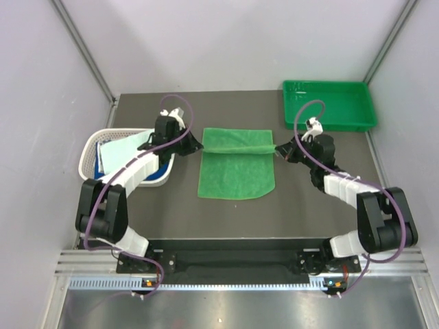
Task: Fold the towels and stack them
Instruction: Fold the towel
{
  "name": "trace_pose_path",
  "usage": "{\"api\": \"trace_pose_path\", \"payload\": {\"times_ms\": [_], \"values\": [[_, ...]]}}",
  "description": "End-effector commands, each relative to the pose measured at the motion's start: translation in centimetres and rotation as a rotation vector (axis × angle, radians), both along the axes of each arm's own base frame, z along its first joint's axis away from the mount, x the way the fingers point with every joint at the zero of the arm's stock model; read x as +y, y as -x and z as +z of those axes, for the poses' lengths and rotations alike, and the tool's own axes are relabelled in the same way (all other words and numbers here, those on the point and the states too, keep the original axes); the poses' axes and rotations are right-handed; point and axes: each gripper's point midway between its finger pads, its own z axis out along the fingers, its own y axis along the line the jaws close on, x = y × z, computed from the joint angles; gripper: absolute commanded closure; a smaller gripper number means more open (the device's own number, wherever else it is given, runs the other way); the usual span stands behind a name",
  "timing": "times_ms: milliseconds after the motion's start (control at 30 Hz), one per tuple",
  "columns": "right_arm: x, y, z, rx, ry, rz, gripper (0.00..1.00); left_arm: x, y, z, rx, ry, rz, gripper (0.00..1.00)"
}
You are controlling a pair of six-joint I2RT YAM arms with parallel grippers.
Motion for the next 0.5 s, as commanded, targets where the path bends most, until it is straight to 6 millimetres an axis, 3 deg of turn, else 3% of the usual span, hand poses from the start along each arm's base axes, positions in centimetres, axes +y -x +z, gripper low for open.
{"api": "trace_pose_path", "payload": {"times_ms": [0,233,467], "values": [[0.2,0.8,2.9,-0.126,-0.004,-0.009,1.0,0.1,0.7,2.1,-0.1,-0.013,-0.002,1.0],[0.0,4.1,1.8,-0.123,0.004,-0.005,1.0,-0.5,3.6,1.8,-0.11,-0.015,-0.014,1.0],[0.3,6.5,0.9,-0.122,0.012,0.005,1.0,-0.6,6.0,0.2,-0.075,-0.018,-0.023,1.0]]}}
